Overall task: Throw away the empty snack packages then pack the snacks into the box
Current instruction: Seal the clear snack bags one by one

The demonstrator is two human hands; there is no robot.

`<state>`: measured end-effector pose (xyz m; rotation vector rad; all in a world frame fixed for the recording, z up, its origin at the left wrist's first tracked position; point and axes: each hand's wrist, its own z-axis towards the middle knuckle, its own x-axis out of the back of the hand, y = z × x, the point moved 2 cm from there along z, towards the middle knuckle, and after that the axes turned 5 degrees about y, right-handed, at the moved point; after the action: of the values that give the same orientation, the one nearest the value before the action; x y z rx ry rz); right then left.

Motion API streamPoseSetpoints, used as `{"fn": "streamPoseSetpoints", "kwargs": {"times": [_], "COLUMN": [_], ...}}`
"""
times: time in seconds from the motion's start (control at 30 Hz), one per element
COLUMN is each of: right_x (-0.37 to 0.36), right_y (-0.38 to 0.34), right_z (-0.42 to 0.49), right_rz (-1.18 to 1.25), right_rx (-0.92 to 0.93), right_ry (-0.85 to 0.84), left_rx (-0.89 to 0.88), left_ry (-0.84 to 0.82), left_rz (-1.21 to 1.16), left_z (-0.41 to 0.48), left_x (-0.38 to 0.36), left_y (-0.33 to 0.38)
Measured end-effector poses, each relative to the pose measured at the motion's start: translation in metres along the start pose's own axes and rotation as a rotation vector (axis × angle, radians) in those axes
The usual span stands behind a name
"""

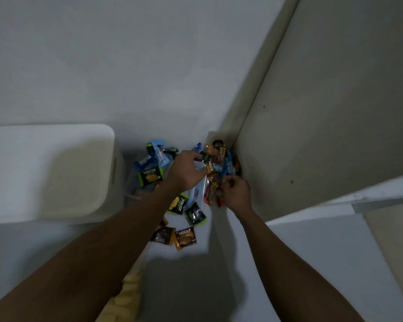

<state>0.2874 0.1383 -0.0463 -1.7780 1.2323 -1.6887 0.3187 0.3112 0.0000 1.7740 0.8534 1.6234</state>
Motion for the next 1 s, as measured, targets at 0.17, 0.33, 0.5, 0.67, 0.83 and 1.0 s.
{"fn": "streamPoseSetpoints", "kwargs": {"times": [0.17,0.33,0.5,0.67,0.83,1.0], "right_x": [-0.017,-0.029,-0.040,-0.040,-0.024,0.004], "right_y": [-0.017,-0.032,-0.034,-0.036,-0.055,-0.082], "right_z": [0.057,0.095,0.120,0.121,0.095,0.065], "right_rz": [0.008,0.162,0.300,0.410,0.413,0.301], "right_rx": [-0.112,-0.069,-0.116,-0.126,-0.062,0.132], "right_ry": [0.018,0.060,0.038,0.089,0.181,0.242], "left_rx": [0.049,0.110,0.199,0.226,0.141,0.001], "left_ry": [-0.013,0.010,0.013,0.114,0.207,0.295], "left_rz": [0.021,0.147,0.220,-0.006,-0.234,-0.170], "left_z": [0.049,0.082,0.102,0.103,0.089,0.066], "left_x": [-0.020,-0.039,-0.054,-0.054,-0.036,0.010], "left_y": [-0.005,-0.018,-0.026,-0.029,-0.019,0.005]}}
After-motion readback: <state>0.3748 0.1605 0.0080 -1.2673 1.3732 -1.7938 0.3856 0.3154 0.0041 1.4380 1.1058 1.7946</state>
